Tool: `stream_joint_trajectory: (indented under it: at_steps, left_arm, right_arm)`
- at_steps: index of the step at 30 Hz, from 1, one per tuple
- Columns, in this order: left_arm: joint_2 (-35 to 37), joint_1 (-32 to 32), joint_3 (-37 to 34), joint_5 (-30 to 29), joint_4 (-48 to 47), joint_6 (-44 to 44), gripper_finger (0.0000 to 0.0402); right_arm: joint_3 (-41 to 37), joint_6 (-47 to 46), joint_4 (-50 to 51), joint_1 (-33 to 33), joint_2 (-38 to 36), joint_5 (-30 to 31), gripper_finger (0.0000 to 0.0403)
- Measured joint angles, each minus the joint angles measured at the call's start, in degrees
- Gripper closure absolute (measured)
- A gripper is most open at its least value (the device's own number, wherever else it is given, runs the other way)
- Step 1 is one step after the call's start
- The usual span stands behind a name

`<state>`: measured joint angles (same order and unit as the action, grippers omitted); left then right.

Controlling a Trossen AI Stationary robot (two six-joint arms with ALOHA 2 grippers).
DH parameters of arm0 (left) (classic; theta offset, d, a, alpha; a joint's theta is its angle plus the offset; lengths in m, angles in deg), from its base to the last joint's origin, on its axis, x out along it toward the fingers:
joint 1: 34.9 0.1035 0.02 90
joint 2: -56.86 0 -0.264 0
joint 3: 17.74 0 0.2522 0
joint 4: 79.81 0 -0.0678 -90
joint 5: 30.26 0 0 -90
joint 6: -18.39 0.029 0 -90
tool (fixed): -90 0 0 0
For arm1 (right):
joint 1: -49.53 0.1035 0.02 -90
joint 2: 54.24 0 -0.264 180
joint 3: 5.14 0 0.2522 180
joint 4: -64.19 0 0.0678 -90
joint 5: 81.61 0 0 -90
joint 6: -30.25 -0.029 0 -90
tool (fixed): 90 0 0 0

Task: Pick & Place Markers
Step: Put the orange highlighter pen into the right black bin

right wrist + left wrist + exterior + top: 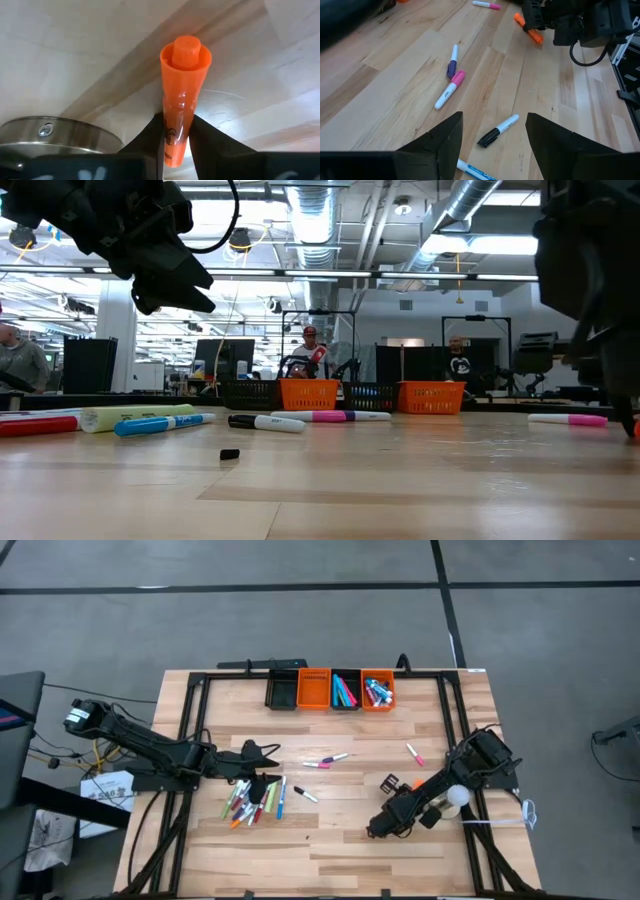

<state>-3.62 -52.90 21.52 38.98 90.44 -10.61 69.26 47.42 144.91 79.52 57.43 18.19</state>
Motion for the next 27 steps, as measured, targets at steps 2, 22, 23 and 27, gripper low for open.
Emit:
stream_joint_trajectory:
  at_steps: [2, 22, 23, 27]
  left_arm:
    - [0.0, 0.0, 0.0, 0.0, 0.0, 0.0, 0.0188]
    - [0.0, 0.0, 0.0, 0.0, 0.0, 0.0, 0.0188]
    - [0.0, 0.0, 0.0, 0.0, 0.0, 0.0, 0.0188]
    - [0.0, 0.0, 0.0, 0.0, 0.0, 0.0, 0.0188]
  right_arm:
    - [0.1, 0.0, 0.0, -0.4, 0.0, 0.2, 0.0343]
    - [9.2, 0.4, -8.7, -10.2, 0.3, 6.4, 0.034]
    - [9.9, 0.6, -9.5, -11.0, 0.3, 6.2, 0.034]
    - [12.8, 0.9, -12.3, -13.9, 0.3, 6.0, 0.034]
